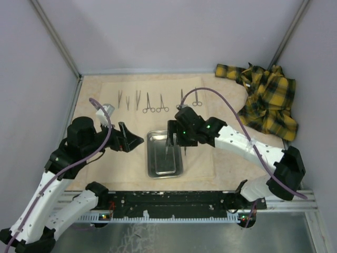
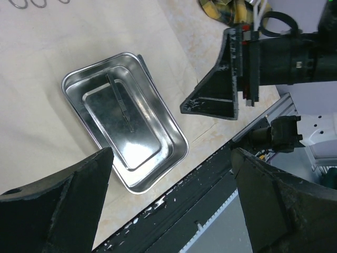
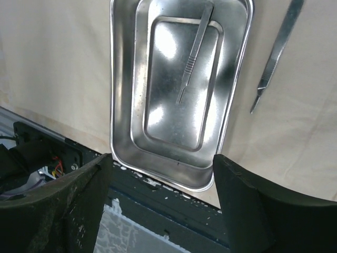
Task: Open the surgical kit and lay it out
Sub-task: Pick up the medical item from the container.
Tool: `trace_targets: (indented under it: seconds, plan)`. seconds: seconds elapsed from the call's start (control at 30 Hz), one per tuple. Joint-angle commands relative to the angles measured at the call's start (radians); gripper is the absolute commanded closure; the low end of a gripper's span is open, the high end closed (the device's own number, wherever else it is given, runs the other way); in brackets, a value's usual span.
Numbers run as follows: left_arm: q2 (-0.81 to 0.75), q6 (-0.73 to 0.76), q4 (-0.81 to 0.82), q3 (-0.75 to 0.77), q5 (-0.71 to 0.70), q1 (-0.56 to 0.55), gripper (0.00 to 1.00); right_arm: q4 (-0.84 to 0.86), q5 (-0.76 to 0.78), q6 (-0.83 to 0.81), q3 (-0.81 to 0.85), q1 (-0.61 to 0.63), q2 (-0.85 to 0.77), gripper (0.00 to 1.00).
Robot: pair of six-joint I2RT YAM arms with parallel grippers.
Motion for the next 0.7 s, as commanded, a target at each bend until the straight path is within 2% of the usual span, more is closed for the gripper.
trace_targets:
  seconds: [0.0,0.4,0.67]
  plan:
    - [-0.041,0.009,-0.017,-0.001,0.018,-0.003,0.01,0.057,-0.016,0.056,0.037,0.036,0.062,0.25]
    - [-0.108,0.005,-0.007,-0.006,0.012,-0.004,0.01,-0.053,0.127,0.153,0.126,0.132,0.211,0.46]
    - [-0.121,0.005,-0.014,-0.002,0.026,-0.003,0.01,-0.08,0.193,0.233,0.132,0.168,0.271,0.53]
